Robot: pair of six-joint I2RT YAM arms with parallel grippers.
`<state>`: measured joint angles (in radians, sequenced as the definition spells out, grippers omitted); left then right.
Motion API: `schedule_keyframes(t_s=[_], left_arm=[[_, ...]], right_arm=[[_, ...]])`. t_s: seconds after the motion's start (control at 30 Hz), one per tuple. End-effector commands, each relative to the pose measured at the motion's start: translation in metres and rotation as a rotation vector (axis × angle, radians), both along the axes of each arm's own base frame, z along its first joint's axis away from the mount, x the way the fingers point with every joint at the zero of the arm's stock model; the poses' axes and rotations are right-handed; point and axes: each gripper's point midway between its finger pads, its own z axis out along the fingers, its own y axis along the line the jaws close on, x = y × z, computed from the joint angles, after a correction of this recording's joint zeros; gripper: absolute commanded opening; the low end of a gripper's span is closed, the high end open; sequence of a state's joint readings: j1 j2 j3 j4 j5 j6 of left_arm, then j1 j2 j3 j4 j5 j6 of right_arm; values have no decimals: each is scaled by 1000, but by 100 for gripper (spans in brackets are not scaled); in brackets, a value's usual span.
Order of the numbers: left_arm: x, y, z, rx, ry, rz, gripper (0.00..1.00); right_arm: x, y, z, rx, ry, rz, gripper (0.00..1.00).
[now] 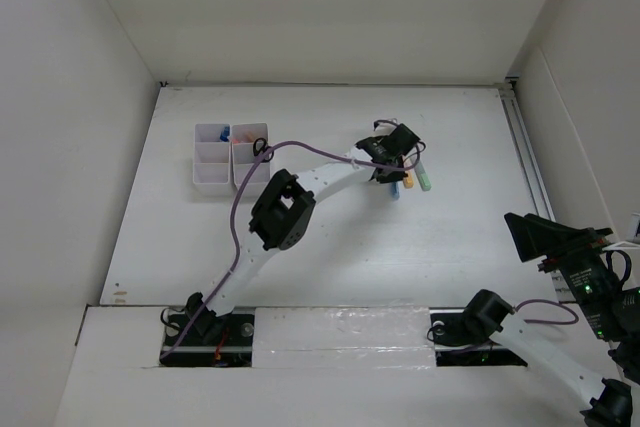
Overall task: Sort the stationery into containers
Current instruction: Grab a piece of stationery with the left arm
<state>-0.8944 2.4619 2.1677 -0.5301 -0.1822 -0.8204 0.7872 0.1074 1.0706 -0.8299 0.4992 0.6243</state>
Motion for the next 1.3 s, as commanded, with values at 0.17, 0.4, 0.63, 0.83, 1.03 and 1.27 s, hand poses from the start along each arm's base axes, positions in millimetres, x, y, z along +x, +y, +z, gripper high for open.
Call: schedule_keyframes(t_s=[0.17, 0.4, 0.63, 0.83, 1.03, 1.27], left_arm=[[-20, -1, -31, 28, 68, -31, 0], [-19, 11, 22, 7, -28, -3, 0], [-26, 12, 31, -3, -23, -40, 0], [-31, 6, 11, 67, 34, -66, 0], [-35, 10, 7, 100, 28, -60, 5], [-37, 8, 5, 132, 3, -56, 10]], right_arm=[[1, -1, 3, -11, -6, -1, 99], [2, -2, 1, -17, 2, -10, 99], [2, 1, 0, -18, 1, -1, 99], [2, 1, 0, -18, 1, -1, 99], [2, 1, 0, -18, 1, -1, 99], [2, 1, 0, -18, 1, -1, 99]])
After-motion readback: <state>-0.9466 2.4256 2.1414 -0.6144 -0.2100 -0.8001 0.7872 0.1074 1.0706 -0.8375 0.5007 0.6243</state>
